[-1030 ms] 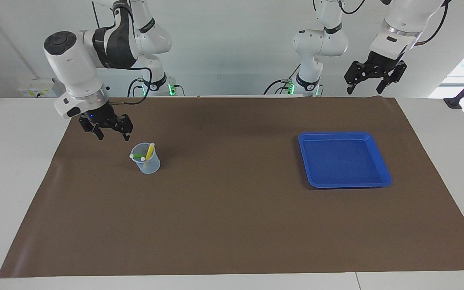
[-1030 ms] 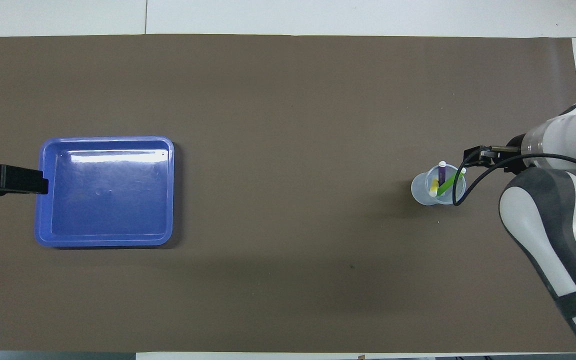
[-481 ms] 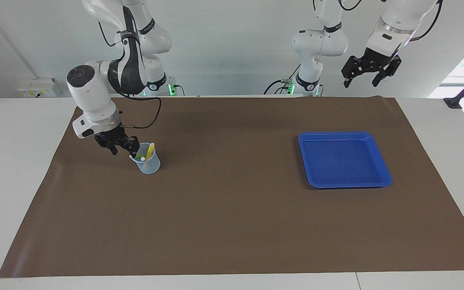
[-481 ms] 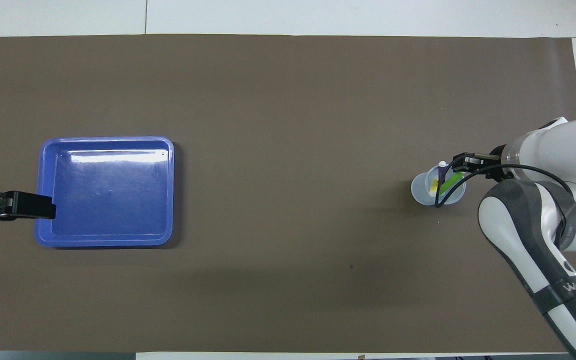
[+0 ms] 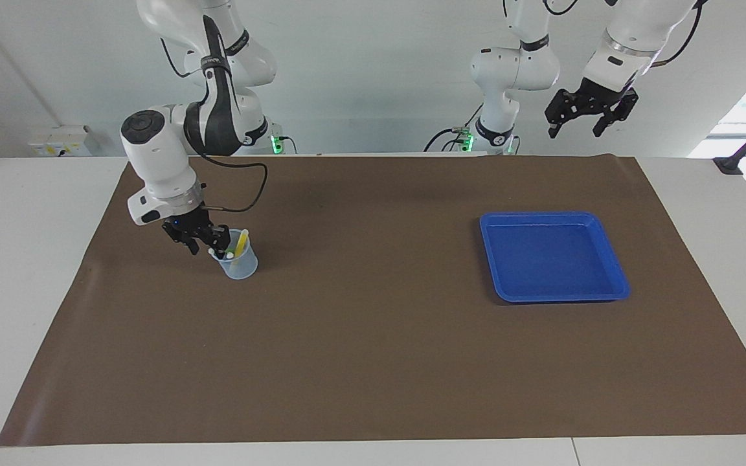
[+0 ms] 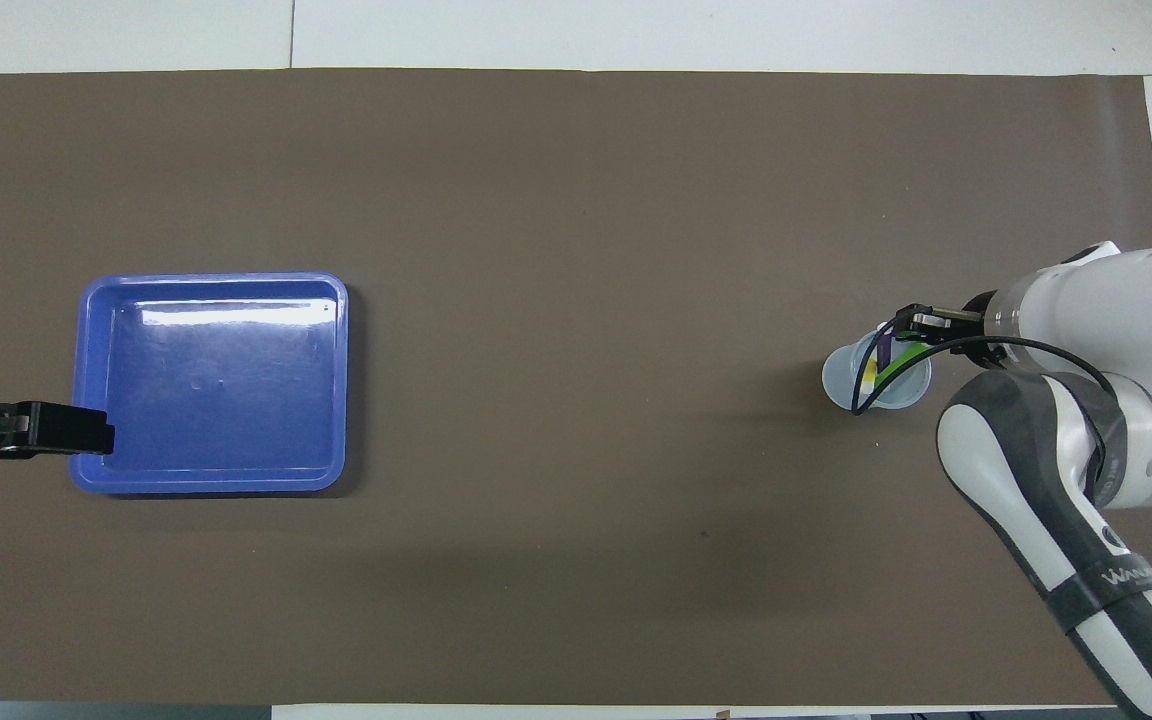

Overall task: Right arm passes pens to left for tray arrangement
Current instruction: 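Grasp the green pen with the right gripper and lift it out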

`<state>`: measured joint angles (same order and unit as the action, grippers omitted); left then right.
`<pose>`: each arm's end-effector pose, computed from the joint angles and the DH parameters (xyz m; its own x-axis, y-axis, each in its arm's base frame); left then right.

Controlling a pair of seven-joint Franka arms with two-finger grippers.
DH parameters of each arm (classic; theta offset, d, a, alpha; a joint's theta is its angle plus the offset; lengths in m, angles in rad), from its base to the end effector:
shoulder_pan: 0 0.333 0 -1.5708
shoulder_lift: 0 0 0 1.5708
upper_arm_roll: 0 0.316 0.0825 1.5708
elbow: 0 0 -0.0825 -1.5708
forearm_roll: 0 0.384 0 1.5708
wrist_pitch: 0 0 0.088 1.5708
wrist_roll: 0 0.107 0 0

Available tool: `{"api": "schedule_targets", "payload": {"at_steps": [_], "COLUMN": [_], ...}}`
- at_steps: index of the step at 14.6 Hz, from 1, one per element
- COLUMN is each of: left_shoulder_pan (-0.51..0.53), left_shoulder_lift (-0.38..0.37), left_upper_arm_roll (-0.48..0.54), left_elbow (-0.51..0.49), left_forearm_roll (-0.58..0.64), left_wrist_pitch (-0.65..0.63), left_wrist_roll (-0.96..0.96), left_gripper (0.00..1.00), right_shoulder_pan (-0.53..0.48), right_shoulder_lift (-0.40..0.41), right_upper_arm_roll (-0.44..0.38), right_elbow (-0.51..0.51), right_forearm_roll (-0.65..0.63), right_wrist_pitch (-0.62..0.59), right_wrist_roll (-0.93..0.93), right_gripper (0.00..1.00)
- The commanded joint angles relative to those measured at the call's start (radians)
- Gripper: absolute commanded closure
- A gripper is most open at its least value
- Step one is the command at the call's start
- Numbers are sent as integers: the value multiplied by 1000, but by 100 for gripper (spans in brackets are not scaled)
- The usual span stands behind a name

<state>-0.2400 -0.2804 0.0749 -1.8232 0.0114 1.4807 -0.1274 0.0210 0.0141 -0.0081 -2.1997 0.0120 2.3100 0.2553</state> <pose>0.4497 -0.0685 0.6400 0.9972 -0.0405 -0.0635 -0.0405 -0.9992 0.0013 0.5416 0.0072 0.3855 0.9645 -0.2479 0.0905 -0.2458 -0.9687 -0.0334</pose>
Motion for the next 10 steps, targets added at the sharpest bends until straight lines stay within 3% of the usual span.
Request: {"api": "schedule_targets", "payload": {"at_steps": [1,6,10], "left_shoulder_pan": [18,18,16], "left_shoulder_lift": [-33,-34,-34], "left_upper_arm_roll": [-4,-4,-4], "left_elbow": [-41,-45,-45], "left_forearm_roll": [-13,-15,-15], "left_wrist_pitch": [30,50,50], "left_wrist_roll": [-12,-12,-11], "left_gripper": [0,0,0], "right_shoulder_pan": [-3,-3,-3], "right_shoulder_lift": [-10,-10,-11], "right_upper_arm_roll": [8,26,42], "right_elbow": [-20,-18,-17], "right_forearm_roll": [11,11,11], "right_wrist_pitch": [26,23,14], "right_wrist_roll": [25,57,71], "right_gripper": [52,100,98]}}
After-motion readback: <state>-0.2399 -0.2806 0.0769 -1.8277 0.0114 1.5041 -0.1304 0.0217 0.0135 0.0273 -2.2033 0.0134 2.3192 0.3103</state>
